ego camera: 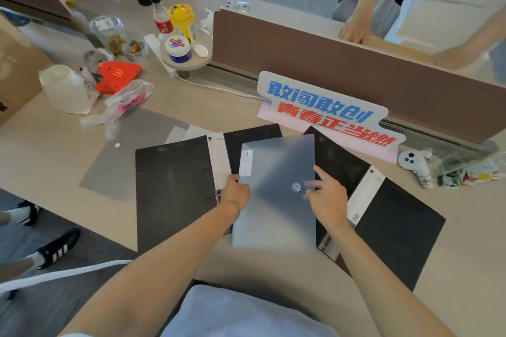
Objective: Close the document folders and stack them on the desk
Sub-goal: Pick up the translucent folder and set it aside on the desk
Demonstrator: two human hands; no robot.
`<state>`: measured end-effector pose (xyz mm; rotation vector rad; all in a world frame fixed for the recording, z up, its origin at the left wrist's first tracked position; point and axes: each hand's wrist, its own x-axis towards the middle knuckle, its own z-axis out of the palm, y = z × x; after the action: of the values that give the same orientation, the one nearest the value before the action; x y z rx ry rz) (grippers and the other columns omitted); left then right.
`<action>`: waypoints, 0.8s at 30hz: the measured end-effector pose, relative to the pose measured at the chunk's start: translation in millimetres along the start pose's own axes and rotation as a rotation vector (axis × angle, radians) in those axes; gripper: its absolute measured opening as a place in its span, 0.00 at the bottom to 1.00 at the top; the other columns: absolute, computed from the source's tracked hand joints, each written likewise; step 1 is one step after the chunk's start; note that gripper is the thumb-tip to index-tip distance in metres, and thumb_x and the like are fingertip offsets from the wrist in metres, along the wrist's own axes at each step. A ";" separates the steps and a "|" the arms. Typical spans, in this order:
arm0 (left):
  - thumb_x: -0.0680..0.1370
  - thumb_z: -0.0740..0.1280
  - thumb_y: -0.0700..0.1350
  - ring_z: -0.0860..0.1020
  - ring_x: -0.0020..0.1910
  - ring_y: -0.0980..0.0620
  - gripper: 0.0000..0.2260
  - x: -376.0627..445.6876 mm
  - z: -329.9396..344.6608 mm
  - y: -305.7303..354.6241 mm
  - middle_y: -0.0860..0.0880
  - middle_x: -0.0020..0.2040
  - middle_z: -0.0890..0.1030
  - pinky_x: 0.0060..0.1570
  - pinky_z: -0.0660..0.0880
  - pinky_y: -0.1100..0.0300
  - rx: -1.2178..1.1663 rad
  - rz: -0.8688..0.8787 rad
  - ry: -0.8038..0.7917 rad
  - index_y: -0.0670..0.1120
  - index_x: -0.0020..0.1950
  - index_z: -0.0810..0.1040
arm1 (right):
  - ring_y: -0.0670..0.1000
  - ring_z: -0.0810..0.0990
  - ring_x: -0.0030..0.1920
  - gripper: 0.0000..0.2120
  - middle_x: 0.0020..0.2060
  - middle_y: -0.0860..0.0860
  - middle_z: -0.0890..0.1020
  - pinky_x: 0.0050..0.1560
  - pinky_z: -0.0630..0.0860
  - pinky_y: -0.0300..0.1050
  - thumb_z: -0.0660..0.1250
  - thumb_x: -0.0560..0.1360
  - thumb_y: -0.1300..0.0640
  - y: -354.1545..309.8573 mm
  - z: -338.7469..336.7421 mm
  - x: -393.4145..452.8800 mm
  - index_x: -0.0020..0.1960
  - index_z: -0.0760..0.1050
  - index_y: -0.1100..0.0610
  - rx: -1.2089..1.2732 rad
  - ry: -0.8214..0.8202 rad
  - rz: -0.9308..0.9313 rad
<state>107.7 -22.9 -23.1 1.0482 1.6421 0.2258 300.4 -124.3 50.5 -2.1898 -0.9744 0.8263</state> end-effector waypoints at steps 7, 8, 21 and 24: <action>0.80 0.61 0.36 0.75 0.41 0.46 0.13 11.6 -3.7 12.3 0.37 0.53 0.80 0.41 0.71 0.58 -0.158 -0.102 -0.025 0.38 0.63 0.77 | 0.44 0.85 0.44 0.25 0.56 0.49 0.86 0.59 0.80 0.47 0.70 0.77 0.67 27.4 2.9 11.4 0.71 0.75 0.52 0.082 0.014 0.096; 0.79 0.61 0.36 0.75 0.41 0.45 0.09 11.0 -1.3 15.7 0.36 0.49 0.80 0.41 0.71 0.58 -0.127 -0.099 -0.013 0.38 0.53 0.80 | 0.45 0.86 0.43 0.25 0.55 0.48 0.86 0.59 0.81 0.50 0.69 0.77 0.67 29.6 5.6 11.9 0.72 0.74 0.52 0.120 0.011 0.109; 0.77 0.61 0.43 0.74 0.66 0.36 0.25 14.8 24.5 30.8 0.39 0.68 0.75 0.68 0.70 0.49 -0.039 -0.080 0.059 0.43 0.75 0.65 | 0.42 0.87 0.39 0.28 0.46 0.42 0.86 0.51 0.83 0.45 0.70 0.77 0.67 52.1 13.0 18.2 0.73 0.73 0.50 0.182 0.005 0.180; 0.74 0.63 0.48 0.78 0.61 0.36 0.23 24.0 12.6 27.2 0.39 0.64 0.80 0.66 0.73 0.45 -0.106 -0.110 0.091 0.41 0.67 0.77 | 0.42 0.87 0.39 0.26 0.48 0.44 0.86 0.49 0.83 0.42 0.69 0.78 0.66 57.0 12.5 17.5 0.73 0.73 0.49 0.167 -0.004 0.176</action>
<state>132.8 6.0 -27.1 0.8754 1.7448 0.2881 324.5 -138.7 -3.5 -2.1500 -0.6946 0.9564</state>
